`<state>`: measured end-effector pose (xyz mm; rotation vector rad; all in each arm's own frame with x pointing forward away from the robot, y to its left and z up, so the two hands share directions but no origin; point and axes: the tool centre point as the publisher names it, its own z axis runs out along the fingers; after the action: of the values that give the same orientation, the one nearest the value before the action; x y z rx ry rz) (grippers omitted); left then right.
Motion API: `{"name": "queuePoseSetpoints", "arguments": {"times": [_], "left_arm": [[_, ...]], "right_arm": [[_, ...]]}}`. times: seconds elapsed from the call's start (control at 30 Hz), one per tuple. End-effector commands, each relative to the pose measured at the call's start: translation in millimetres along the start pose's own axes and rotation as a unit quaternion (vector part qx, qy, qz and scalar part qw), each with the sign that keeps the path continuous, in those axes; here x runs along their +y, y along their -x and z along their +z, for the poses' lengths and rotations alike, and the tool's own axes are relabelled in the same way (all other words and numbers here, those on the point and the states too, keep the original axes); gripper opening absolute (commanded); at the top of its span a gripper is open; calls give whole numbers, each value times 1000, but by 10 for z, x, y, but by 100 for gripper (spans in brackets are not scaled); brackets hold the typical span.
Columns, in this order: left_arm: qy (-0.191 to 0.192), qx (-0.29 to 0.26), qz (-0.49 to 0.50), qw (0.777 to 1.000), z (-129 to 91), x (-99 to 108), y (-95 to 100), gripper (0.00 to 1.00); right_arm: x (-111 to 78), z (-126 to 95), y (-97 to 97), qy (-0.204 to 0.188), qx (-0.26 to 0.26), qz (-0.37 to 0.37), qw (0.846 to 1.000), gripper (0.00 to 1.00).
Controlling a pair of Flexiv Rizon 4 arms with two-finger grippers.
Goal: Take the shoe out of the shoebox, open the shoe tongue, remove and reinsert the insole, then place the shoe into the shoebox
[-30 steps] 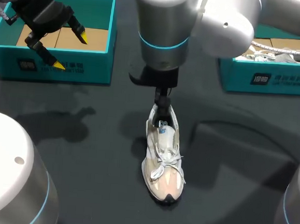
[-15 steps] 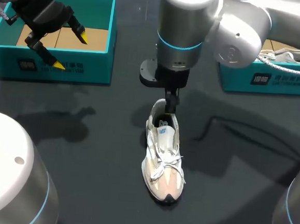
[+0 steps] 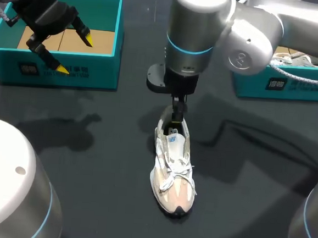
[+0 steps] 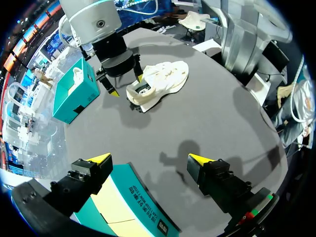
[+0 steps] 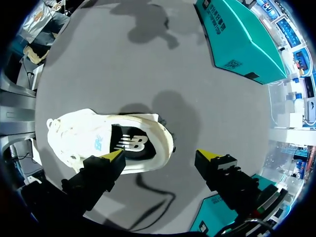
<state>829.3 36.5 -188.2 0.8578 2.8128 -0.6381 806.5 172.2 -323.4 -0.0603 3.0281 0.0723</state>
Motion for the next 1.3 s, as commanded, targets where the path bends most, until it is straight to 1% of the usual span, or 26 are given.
{"name": "queuePoseSetpoints", "arguments": {"times": [0.03, 0.1, 0.3, 0.47, 0.93, 1.03, 1.1, 1.13, 1.23, 1.3], "left_arm": [[1, 1, 0, 1000, 2, 2, 1, 100], [1, 1, 0, 1000, 2, 2, 1, 100], [1, 1, 0, 1000, 2, 2, 1, 100], [1, 1, 0, 1000, 2, 2, 1, 100], [1, 1, 0, 1000, 2, 2, 1, 100], [1, 1, 0, 1000, 2, 2, 1, 100], [1, 1, 0, 1000, 2, 2, 1, 100], [1, 1, 0, 1000, 2, 2, 1, 100], [1, 1, 0, 1000, 2, 2, 1, 100], [1, 1, 0, 1000, 2, 2, 1, 100]], "right_arm": [[58, 147, 61, -3, 8, -4, 1000, 94], [63, 187, 76, 1, 8, -6, 1000, 95], [73, 326, 121, 3, 18, -1, 1000, 93], [56, 419, 144, 2, 22, 7, 1000, 89], [75, 594, 128, 0, 27, 9, 1000, 83], [76, 614, 121, 1, 28, 10, 1000, 78], [76, 619, 115, 1, 28, 11, 1000, 70], [76, 620, 111, 1, 28, 11, 1000, 68], [76, 628, 102, 1, 28, 11, 1000, 64], [77, 631, 99, 2, 29, 11, 1000, 62]]}}
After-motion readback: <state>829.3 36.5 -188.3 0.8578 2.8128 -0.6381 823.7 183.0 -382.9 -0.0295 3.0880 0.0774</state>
